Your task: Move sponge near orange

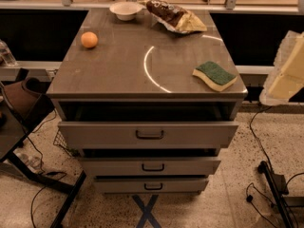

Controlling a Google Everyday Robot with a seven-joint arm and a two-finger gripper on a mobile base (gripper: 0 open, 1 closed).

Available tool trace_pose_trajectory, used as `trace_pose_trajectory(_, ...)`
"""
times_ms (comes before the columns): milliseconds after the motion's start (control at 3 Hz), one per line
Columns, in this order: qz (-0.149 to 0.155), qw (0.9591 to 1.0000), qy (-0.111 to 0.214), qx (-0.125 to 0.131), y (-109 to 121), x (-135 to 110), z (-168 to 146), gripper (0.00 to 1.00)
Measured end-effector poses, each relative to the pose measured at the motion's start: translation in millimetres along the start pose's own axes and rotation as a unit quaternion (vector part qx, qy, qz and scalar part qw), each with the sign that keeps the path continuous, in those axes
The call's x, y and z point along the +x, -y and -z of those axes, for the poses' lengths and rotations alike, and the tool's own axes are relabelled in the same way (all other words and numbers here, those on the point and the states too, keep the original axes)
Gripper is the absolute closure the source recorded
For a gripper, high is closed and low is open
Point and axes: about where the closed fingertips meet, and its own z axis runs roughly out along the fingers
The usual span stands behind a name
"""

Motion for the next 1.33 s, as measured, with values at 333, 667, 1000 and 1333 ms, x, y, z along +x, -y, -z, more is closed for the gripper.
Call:
trace_pose_trajectory(333,0.0,1.0,0.0,0.0,0.0,0.0,0.0,0.0)
trace_pose_trajectory(667,-0.019,0.9981,0.056,0.021,29.5,-7.6,-8.2,0.0)
trace_pose_trajectory(1000,-0.061,0.9847,0.155,0.05,84.7,-2.5,-40.7,0.0)
trace_pose_trajectory(1333,-0.103,0.9461,0.294,0.089,143.6,-19.2,-77.2,0.0)
